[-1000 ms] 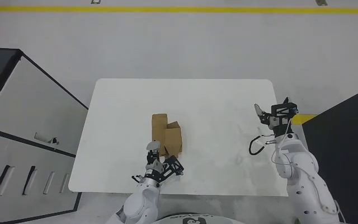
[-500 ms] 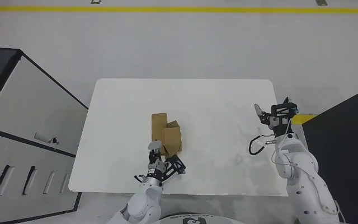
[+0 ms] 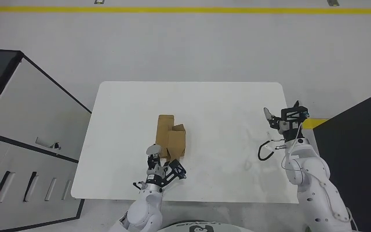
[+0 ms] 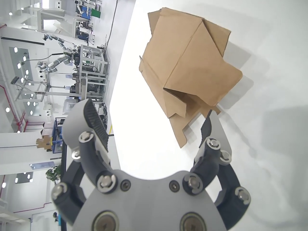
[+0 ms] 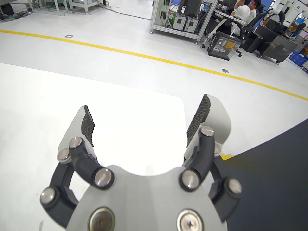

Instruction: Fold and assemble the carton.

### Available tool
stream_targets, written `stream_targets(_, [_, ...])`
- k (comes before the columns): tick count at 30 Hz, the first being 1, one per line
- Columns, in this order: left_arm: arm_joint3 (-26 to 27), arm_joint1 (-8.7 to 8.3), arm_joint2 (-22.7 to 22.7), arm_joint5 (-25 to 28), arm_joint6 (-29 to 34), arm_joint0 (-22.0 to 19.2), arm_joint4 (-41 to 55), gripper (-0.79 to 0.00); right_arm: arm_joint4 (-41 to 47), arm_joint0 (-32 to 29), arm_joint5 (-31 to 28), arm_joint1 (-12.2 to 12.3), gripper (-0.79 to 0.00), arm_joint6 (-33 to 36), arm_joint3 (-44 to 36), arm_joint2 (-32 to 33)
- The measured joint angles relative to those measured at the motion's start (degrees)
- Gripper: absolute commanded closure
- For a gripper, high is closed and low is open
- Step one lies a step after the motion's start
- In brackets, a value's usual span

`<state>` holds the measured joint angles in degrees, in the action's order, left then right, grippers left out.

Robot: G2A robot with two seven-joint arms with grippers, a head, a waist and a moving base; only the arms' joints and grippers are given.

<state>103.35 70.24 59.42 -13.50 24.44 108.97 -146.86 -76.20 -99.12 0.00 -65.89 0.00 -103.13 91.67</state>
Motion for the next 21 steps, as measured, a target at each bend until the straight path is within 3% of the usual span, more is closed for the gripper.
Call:
stream_targets(5, [0.21, -0.01, 1.3, -0.69, -0.18, 0.64, 0.55, -0.757, 0.0, 0.0, 0.0, 0.0, -0.785, 0.0, 0.0, 0.0])
stream_targets(11, [-1.6, 0.62, -0.17, -0.38, -0.13, -1.3, 0.71, -0.686, 0.0, 0.0, 0.0, 0.0, -0.785, 0.0, 0.0, 0.0])
stream_targets(21, [-4.8, 1.46, -1.12, 0.79, 0.53, -4.11, 1.12, -0.656, 0.0, 0.0, 0.0, 0.0, -0.785, 0.0, 0.0, 0.0])
